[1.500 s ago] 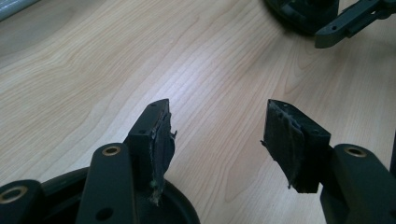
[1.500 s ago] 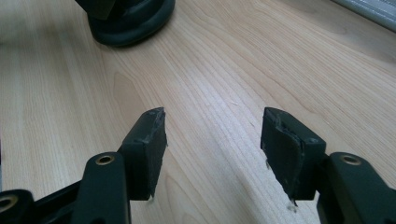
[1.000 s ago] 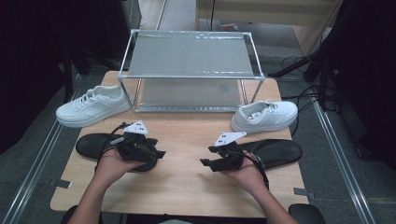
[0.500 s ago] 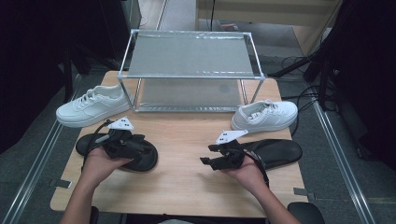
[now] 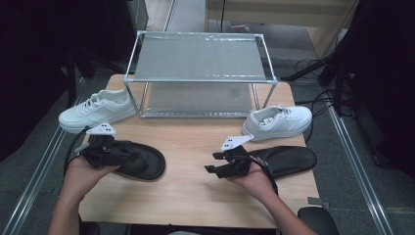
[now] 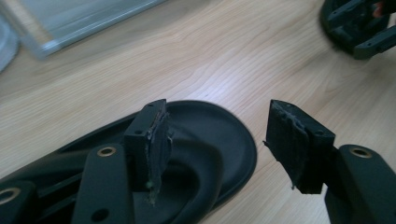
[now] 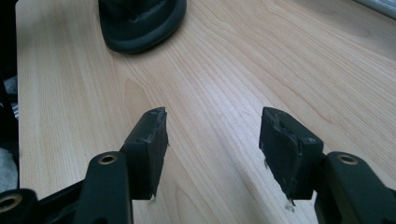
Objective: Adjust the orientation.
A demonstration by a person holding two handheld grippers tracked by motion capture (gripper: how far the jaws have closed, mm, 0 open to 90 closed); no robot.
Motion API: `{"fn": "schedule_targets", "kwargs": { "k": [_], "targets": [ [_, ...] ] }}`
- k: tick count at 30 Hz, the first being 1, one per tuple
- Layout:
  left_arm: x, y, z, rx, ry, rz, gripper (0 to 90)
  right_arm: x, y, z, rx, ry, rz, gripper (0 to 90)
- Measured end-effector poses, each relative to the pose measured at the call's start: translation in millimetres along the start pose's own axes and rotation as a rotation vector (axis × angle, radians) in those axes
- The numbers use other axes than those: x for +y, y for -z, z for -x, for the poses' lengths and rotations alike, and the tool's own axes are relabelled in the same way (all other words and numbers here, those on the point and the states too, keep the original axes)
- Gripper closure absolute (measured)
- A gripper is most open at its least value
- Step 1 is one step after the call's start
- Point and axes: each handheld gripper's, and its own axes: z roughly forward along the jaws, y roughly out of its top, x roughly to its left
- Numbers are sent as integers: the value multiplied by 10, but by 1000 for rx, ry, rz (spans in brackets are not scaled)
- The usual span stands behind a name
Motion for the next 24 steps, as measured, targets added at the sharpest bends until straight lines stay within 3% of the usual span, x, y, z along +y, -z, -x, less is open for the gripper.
{"fn": "schedule_targets", "kwargs": {
  "k": [2, 5, 6, 7, 8, 9, 11, 17, 20, 24],
  "targets": [
    [-20, 28, -18, 7, 8, 6, 449, 7, -12, -6, 2, -3, -1, 425],
    [-81, 110, -64, 43, 16, 23, 547, 25, -44, -13, 12, 6, -4, 425],
    [-103, 138, -81, 52, 15, 28, 601, 31, -51, -19, 12, 10, -7, 425],
    [-129, 158, -101, 54, 18, 39, 730, 42, -64, -25, 18, 16, -9, 425],
    [-151, 176, -127, 52, 24, 36, 730, 42, -64, -25, 18, 16, -9, 425],
    [-180, 187, -143, 60, 26, 28, 837, 52, -72, -37, 18, 22, -13, 425],
    [-213, 179, -158, 67, 20, 12, 876, 55, -75, -37, 20, 25, -12, 425],
    [-346, -46, -246, 55, 49, -69, 900, 81, -89, -35, 15, 36, -8, 430],
    [-374, -119, -291, 20, 76, -65, 899, 90, -71, -50, -1, 51, 8, 455],
    [-369, -195, -299, 14, 59, -84, 900, 103, -56, -47, -7, 54, 31, 468]
  ]
}}
